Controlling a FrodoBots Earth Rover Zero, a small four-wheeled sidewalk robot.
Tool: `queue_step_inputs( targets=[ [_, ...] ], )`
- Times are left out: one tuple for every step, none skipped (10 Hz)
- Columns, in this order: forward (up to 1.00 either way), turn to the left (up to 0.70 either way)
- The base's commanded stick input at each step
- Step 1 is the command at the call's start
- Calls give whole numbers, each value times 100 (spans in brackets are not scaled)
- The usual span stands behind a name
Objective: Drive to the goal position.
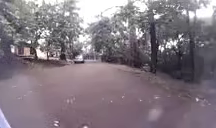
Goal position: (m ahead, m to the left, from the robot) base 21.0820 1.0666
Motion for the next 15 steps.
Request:
queue_step_inputs(
  targets=[
    [70, 0],
    [70, 0],
    [70, 0],
    [70, 0],
    [70, 0],
    [70, 0],
    [70, 19],
    [70, 34],
    [70, 30],
    [70, 7],
    [70, 0],
    [70, 0],
    [70, 0],
    [70, 0],
    [70, 0]
  ],
)
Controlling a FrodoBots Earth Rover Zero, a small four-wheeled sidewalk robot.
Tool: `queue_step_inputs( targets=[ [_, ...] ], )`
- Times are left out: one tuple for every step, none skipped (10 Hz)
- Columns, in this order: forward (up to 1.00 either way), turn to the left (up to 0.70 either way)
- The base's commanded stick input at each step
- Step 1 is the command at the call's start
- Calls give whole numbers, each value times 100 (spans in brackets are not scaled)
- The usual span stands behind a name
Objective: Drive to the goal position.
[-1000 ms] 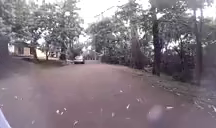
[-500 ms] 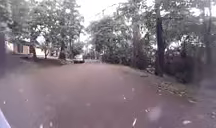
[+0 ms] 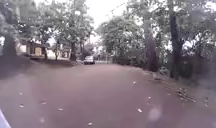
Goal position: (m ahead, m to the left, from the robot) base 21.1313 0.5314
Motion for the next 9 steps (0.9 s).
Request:
queue_step_inputs(
  targets=[
    [70, 0],
    [70, 0],
    [70, 0],
    [70, 0],
    [70, 0],
    [70, 0],
    [70, 0],
    [70, 0],
    [70, 0]
  ],
)
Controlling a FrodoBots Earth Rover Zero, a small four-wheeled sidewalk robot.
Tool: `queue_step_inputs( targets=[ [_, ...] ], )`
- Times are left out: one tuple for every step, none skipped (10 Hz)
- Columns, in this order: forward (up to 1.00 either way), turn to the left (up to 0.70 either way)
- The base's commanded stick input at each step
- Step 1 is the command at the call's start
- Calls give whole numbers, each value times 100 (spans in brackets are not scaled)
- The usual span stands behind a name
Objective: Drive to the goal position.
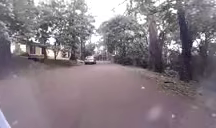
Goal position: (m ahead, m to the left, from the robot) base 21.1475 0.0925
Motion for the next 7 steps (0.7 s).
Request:
queue_step_inputs(
  targets=[
    [70, 0],
    [70, 0],
    [70, 0],
    [70, 0],
    [70, 0],
    [70, 0],
    [70, 0]
  ],
)
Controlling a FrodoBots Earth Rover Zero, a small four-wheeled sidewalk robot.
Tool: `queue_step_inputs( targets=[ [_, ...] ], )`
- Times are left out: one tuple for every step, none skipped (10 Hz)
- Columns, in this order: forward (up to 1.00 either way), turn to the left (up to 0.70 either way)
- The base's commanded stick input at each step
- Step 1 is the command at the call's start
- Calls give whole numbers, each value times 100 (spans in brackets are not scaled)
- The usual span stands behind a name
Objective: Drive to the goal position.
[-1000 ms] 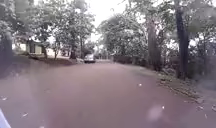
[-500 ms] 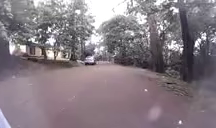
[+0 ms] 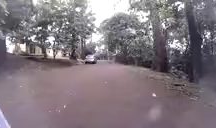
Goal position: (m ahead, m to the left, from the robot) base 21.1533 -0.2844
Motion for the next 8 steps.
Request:
queue_step_inputs(
  targets=[
    [70, 0],
    [70, 0],
    [70, 0],
    [70, 0],
    [70, 0],
    [70, 0],
    [70, 0],
    [70, 0]
  ],
)
